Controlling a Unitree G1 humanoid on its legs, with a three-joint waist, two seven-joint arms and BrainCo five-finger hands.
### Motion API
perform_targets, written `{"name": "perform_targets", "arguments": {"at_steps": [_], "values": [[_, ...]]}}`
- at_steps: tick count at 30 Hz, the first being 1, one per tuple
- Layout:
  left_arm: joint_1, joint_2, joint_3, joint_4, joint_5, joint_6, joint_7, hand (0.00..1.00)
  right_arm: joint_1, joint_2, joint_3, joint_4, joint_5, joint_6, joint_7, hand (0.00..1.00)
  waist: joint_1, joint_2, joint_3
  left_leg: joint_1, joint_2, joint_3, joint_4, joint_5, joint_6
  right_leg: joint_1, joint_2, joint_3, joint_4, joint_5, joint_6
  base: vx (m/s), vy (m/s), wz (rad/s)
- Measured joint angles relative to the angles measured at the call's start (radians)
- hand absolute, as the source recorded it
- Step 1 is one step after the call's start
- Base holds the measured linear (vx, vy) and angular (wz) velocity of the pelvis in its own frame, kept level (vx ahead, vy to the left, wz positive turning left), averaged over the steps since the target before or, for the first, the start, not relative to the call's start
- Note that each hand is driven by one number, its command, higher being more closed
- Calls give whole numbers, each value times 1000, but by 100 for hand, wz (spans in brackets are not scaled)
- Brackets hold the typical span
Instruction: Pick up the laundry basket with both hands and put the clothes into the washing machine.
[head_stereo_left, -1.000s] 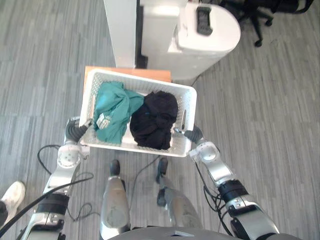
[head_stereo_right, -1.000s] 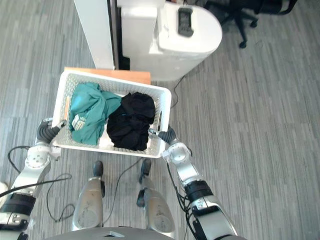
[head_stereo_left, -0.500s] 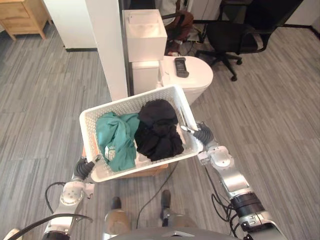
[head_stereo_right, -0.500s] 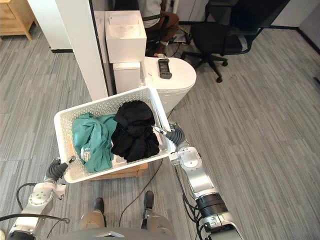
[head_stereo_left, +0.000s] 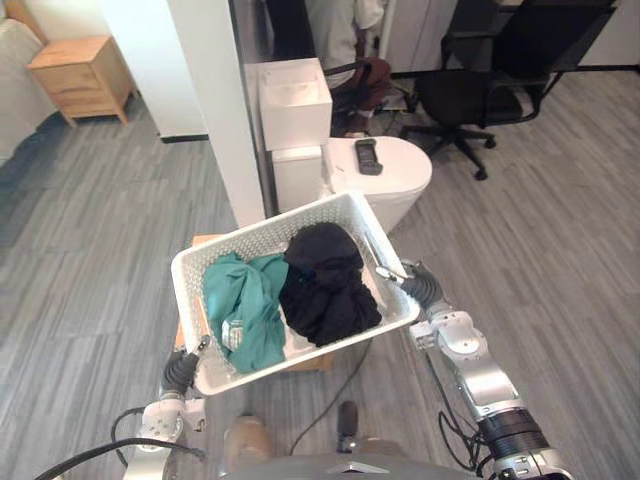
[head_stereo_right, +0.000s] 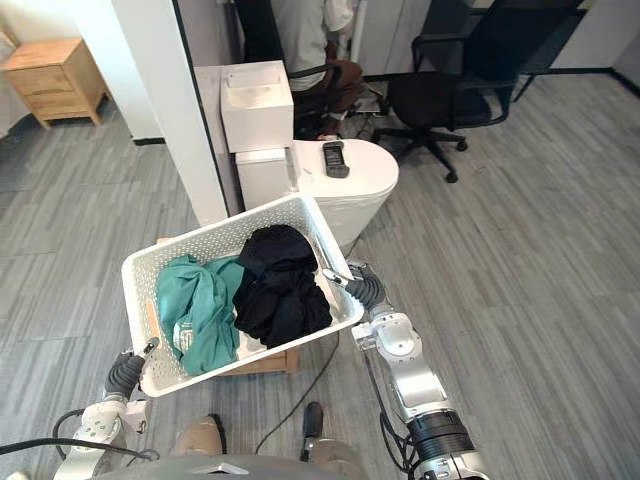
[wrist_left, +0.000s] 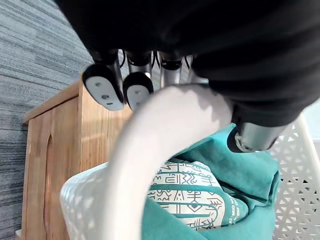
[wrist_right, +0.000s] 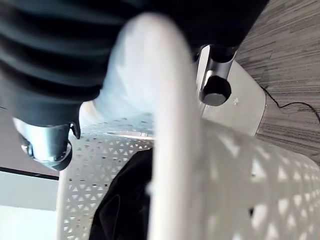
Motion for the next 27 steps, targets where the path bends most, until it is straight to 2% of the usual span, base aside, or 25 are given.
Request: {"name": "perform_targets", "arguments": {"at_steps": [1,2,4,6,7,9,10,13,15,17,18,19,20,21,22,23,24,25,26,27], "values": [[6,-9,11,-10,0,0,0,100,-6,5,0,0,1,0,0,100,12,1,7,-2,-15,5,161,-77,6,1,-5,5,1,6,-7,-129,80,-31],[10,-9,14,-12,0,0,0,100,-7,8,0,0,1,-4,1,100,7,10,6,23,-30,7,209,-112,9,4,-4,7,-1,10,-10,-129,94,-28],[11,-6,17,-34,0,0,-2,100,-7,13,1,0,1,-7,2,100,-13,21,3,63,-56,-26,151,-181,10,-9,3,19,-3,19,-1,-148,131,-15],[13,-11,36,-67,-3,-1,-3,100,-10,18,1,2,1,-7,3,100,-4,19,4,86,-69,-63,69,-264,18,-38,23,65,-25,58,18,-224,182,-54],[11,-11,43,-67,-6,-1,-3,100,-10,31,1,9,1,-6,3,100,-1,2,9,85,-80,-51,69,-263,30,-40,16,87,-41,68,21,-172,151,-58],[13,1,48,-68,-10,-2,-3,100,2,42,0,9,0,-6,4,100,-27,-22,15,93,-115,-16,39,-248,52,-45,-12,116,-60,69,18,-141,135,-35],[13,-3,47,-84,-9,-2,-3,100,15,34,-5,8,-6,-6,14,100,-52,-25,16,99,-142,-7,37,-243,63,-59,-39,119,-28,85,7,-130,159,-2],[10,-1,43,-162,-9,-31,-14,100,80,44,-37,6,-14,-6,26,100,-73,-31,16,103,-173,28,38,-245,77,-83,-64,165,8,93,23,-102,152,-19],[1,6,45,-182,-8,-50,-15,100,117,54,-43,4,-14,-6,26,100,-84,-36,17,100,-177,53,38,-244,78,-99,-64,182,-4,78,12,-42,119,-39],[-19,10,46,-182,-6,-55,-15,100,153,83,-68,-11,-18,5,32,100,-92,-46,16,87,-182,85,52,-239,98,-129,-65,195,10,72,3,-39,108,-51],[-25,-2,55,-182,2,-55,-15,100,170,108,-88,-30,-29,17,32,100,-103,-46,17,83,-178,104,50,-227,117,-159,-59,176,30,-13,-100,-56,87,-69],[-28,-15,60,-182,6,-55,-15,100,172,118,-97,-32,-43,18,32,100,-110,-33,17,86,-159,106,4,-195,146,-166,-53,128,43,-116,-158,-68,68,-78],[-33,-24,63,-183,10,-58,-15,100,171,122,-102,-35,-48,19,33,100,-107,-30,21,99,-140,130,-30,-180,147,-184,-57,85,87,-124,-122,-62,29,-82],[-40,-22,64,-183,11,-59,-15,100,171,134,-110,-37,-54,19,34,100,-104,-42,21,127,-131,175,-81,-157,143,-221,-86,-7,257,-118,-105,-58,40,-104],[-39,-25,69,-180,11,-59,-15,100,172,138,-110,-36,-55,19,34,100,-100,-53,20,163,-125,224,-108,-153,143,-219,-120,-75,424,-148,-93,-36,47,-105],[-38,-26,70,-176,12,-59,-15,100,172,140,-109,-34,-55,19,34,100,-94,-53,20,181,-124,249,-116,-153,143,-201,-138,-104,482,-173,-90,-14,26,-111],[-38,-29,75,-171,12,-59,-15,100,171,145,-109,-29,-56,19,34,100,-82,-63,13,212,-123,302,-127,-153,143,-159,-176,-152,554,-227,-85,-9,-31,-113],[-38,-30,88,-171,12,-60,-15,100,169,153,-105,-25,-56,19,35,100,-71,-74,-2,213,-119,350,-127,-153,143,-122,-211,-188,584,-253,-83,-8,-55,-130],[-41,-30,99,-170,12,-61,-15,100,157,158,-101,-16,-57,19,35,100,-61,-89,-13,212,-114,383,-119,-153,142,-96,-231,-210,566,-258,-61,-7,-77,-115],[-44,-31,107,-169,11,-62,-14,100,137,159,-94,-3,-57,19,35,100,-56,-100,-17,208,-112,405,-111,-155,135,-97,-220,-226,526,-236,-21,-35,-62,-139]]}}
